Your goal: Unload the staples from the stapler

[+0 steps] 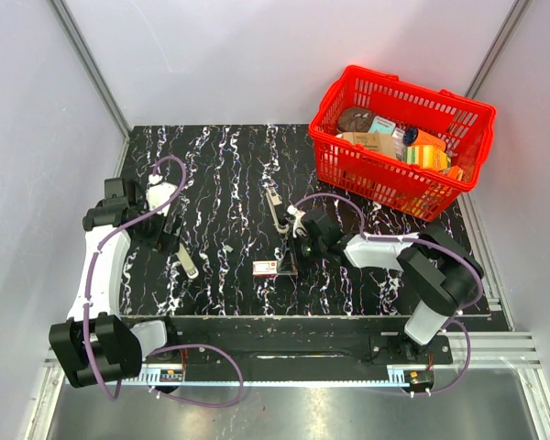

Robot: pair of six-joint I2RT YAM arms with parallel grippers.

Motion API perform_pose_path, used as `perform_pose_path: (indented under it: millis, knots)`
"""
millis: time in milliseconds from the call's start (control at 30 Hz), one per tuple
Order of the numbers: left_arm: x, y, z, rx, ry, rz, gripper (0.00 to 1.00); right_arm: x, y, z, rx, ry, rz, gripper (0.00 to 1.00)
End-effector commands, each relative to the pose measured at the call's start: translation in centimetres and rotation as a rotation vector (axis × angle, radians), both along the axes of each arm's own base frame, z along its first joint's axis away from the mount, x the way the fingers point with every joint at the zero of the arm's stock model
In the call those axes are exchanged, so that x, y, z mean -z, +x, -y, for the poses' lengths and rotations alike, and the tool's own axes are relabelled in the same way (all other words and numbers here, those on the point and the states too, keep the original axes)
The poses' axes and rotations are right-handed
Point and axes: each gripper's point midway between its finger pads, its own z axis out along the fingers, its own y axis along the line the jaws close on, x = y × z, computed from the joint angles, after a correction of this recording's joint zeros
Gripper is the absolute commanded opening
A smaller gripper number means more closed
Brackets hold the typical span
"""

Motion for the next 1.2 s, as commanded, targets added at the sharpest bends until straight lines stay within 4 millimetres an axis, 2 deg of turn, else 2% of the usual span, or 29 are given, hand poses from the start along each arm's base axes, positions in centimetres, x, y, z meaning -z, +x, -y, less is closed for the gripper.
perform_pose_path:
  millis: [0, 233, 533, 633, 833, 1000, 1167]
  knots:
    - [-0.8, 0.4, -0.1, 0.017, 0.023, 0.05, 0.99, -0.4, 1.1, -0.9, 0.0, 0.018, -0.008, 0.0]
    - [-1.0, 0.4, -0.2, 0.021, 0.029, 0.059, 0.99, -0.3, 1.3, -1.0, 0.0, 0.01, -0.018, 0.0]
    - [-0.9, 0.2, -0.3, 0.019, 0.039, 0.059, 0.99, -2.2, 1.7, -0.8, 0.013, 0.039, 0.035, 0.0]
    - [-0.9, 0.2, -0.3, 0.019, 0.037, 0.059, 0.99, -1.6, 1.4, -0.8, 0.007, 0.038, 0.015, 0.0]
    - [-1.0, 0.2, -0.4, 0.02, 0.044, 0.063, 0.99, -2.3, 1.4, -0.9, 0.008, 0.055, 0.023, 0.0]
    - [-0.9, 0.1, -0.4, 0.021, 0.046, 0.062, 0.99, -0.9, 1.1, -0.7, 0.007, 0.027, -0.008, 0.0]
    - [-1.0, 0.1, -0.6, 0.023, 0.057, 0.067, 0.99, -1.4, 0.6, -0.3, 0.008, 0.041, -0.006, 0.0]
